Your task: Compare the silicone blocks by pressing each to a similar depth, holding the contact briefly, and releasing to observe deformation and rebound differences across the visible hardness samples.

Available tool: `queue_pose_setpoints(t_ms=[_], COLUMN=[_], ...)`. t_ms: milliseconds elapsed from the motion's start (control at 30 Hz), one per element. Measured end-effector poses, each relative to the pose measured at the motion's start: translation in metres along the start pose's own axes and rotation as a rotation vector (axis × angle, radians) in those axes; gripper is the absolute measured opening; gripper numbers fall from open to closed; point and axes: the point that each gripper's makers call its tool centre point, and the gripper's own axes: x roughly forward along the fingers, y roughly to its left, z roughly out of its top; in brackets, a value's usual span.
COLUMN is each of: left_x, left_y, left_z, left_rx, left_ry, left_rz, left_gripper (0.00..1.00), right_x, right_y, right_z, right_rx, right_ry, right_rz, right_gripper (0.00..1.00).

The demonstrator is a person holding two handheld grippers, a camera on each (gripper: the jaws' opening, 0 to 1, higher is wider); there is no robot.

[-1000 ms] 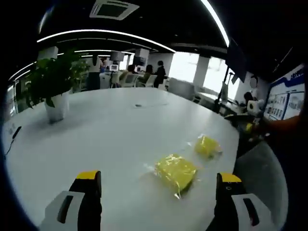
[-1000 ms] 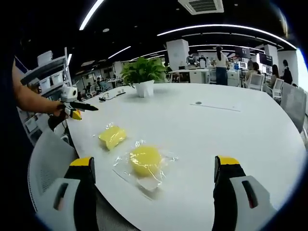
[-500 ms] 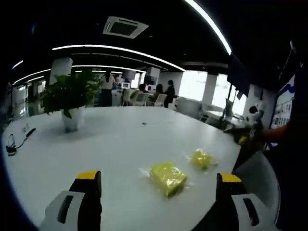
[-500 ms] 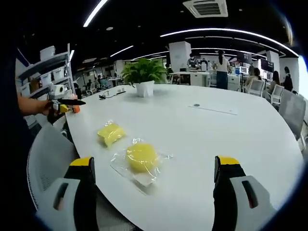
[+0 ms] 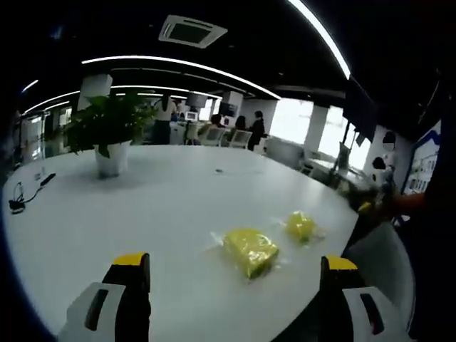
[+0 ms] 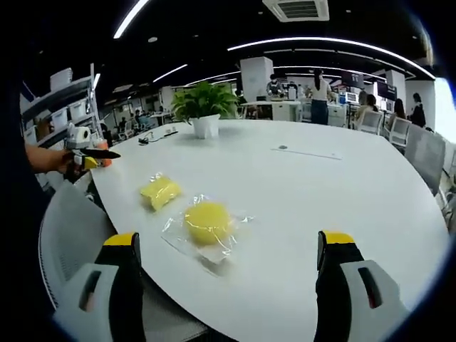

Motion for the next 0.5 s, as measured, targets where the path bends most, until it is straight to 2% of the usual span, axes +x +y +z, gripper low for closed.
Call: queue_pose_setpoints(t_ms=[100, 200, 300, 367, 400, 500], left_x=[0.0, -0.0027, -0.0023, 0.0004, 0.0013, 0.0045], left_y=[0.0003, 0.0009, -0.0041, 0.0012, 0.0041, 0.0013], left_z=[-0.0009, -0.0029, -0.0008, -0.0035, -0.0007, 0.0024], left_rx=[-0.006, -0.051, -0.038, -0.036, -0.055, -0.101], left_ry=[-0.012, 0.013, -0.002, 0.006, -0.019, -0.034], left_rz=[-0.004, 0.029, 0.006, 0.017, 0.034, 0.043], left_gripper=[1.0, 1.0, 1.0, 1.0, 1.0, 1.0], right_x=[0.0011, 0.0003, 0.0, 0.0009, 0.0019, 0.0046], right_y=[0.001, 0.0023, -0.0012, -0.0035, -0.0035, -0.0007], right_z=[-0.0064, -0.0081, -0.0061, -0.0069, -0.0086, -0.0101], right_rx=[-0.001, -0.006, -0.01, -0.014, -0.019, -0.02], right_ry=[0.003, 0.019, 0.012, 0.011, 0.019, 0.034], right_rz=[0.0, 0.003, -0.007, -0.008, -0.004, 0.008], right_gripper=[0.96, 0.96, 0.96, 0.96, 0.96, 0.96])
